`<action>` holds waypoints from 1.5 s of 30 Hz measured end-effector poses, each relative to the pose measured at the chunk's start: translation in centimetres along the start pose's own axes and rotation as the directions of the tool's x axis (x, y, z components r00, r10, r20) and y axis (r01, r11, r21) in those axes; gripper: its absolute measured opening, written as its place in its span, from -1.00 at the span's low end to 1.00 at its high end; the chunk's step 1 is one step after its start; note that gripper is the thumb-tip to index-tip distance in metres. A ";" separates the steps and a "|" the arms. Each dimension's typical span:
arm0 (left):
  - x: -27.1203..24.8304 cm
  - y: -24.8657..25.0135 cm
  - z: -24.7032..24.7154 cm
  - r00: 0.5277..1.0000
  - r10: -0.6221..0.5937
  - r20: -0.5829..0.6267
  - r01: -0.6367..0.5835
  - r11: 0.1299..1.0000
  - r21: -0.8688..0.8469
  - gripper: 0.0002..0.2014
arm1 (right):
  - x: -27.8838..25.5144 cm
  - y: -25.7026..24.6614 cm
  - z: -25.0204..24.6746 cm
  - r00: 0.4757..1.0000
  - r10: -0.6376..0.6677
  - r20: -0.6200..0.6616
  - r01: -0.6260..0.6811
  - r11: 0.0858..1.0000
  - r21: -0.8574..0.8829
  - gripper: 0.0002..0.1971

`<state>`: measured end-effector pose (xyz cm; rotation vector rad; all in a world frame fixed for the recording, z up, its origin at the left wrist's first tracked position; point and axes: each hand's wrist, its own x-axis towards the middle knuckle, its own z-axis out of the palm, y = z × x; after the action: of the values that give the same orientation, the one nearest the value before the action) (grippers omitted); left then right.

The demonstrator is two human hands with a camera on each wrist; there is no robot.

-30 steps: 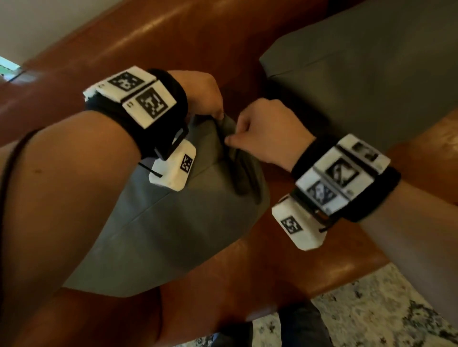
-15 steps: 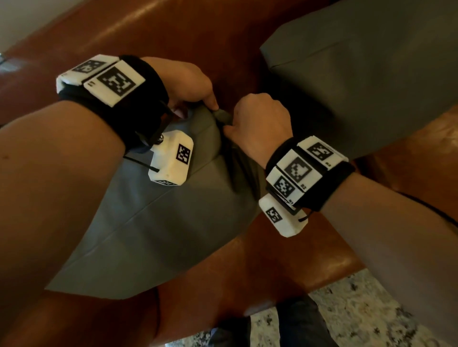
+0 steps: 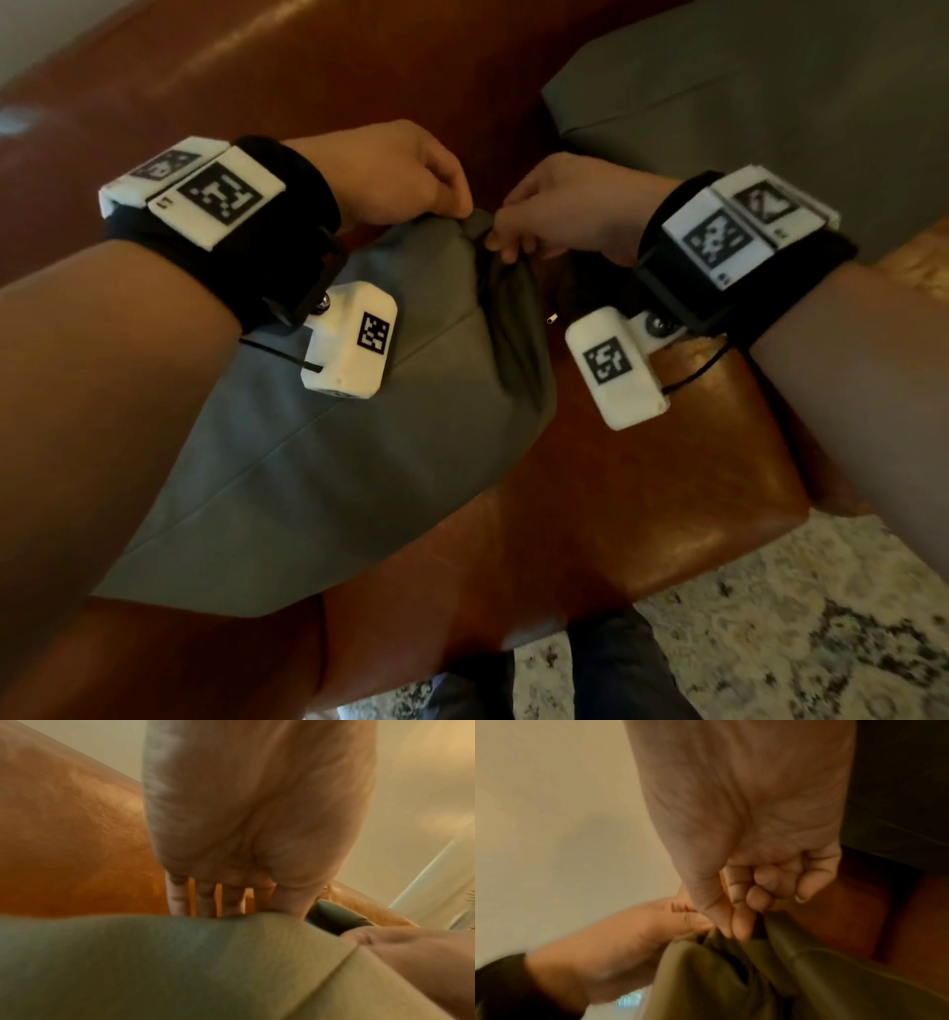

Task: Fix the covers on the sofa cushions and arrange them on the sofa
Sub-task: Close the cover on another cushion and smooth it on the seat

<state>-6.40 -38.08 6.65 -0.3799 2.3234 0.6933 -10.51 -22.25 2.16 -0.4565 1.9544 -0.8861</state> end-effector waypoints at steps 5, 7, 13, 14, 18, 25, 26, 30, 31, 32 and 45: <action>-1.7 0.6 0.5 0.933 0.254 -0.254 -0.212 0.960 0.182 -0.75 | 0.2 -0.5 -0.9 0.967 0.146 0.210 -0.195 0.952 0.236 -0.74; -2.6 1.3 0.6 0.943 0.280 -0.181 -0.204 0.914 0.351 -0.61 | 0.4 -0.7 -1.1 0.959 0.168 0.227 -0.228 0.936 0.267 -0.74; -3.1 1.2 0.5 0.987 0.157 0.023 -0.151 0.880 0.450 -0.71 | 0.1 -1.0 -1.7 0.930 0.189 0.316 -0.281 0.918 0.281 -0.70; -3.1 1.0 0.6 0.989 0.145 0.040 -0.148 0.894 0.423 -0.76 | 0.1 -1.0 -1.7 0.922 0.198 0.332 -0.300 0.909 0.291 -0.69; -3.1 0.7 0.7 0.984 0.174 0.044 -0.179 0.914 0.365 -0.91 | 0.2 -0.3 -1.1 0.902 0.240 0.359 -0.376 0.847 0.376 -0.63; -2.5 -0.4 0.2 0.991 0.124 -0.057 -0.109 0.971 0.214 -0.92 | -3.1 0.5 1.7 0.918 -0.186 -0.350 0.214 0.976 0.041 -0.89; -2.5 -0.7 0.1 0.992 0.106 -0.068 -0.094 0.982 0.165 -0.92 | -3.8 0.7 2.2 0.891 -0.283 -0.355 0.268 0.959 -0.092 -0.94; -2.7 -0.9 0.0 0.997 0.052 -0.049 -0.053 0.998 -0.017 -0.92 | -4.2 1.9 3.3 0.882 -0.361 -0.302 0.259 0.908 -0.331 -0.77; -2.6 -0.8 0.1 0.998 0.038 -0.054 -0.041 0.998 -0.044 -0.91 | -3.9 1.8 3.3 0.879 -0.367 -0.306 0.242 0.894 -0.377 -0.76; -2.5 -0.7 0.1 0.998 0.023 -0.054 -0.026 0.997 -0.067 -0.90 | -3.6 1.6 3.4 0.873 -0.372 -0.315 0.222 0.879 -0.423 -0.75; -3.1 -0.6 -1.0 0.992 -0.046 0.116 0.063 0.988 -0.144 -0.93 | -3.4 1.7 4.9 0.772 -0.452 -0.448 0.236 0.857 -0.458 -0.62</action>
<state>-4.38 -38.92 9.11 -0.4573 2.1548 0.8407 -4.50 -20.95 1.26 -0.9034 2.6484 -0.9400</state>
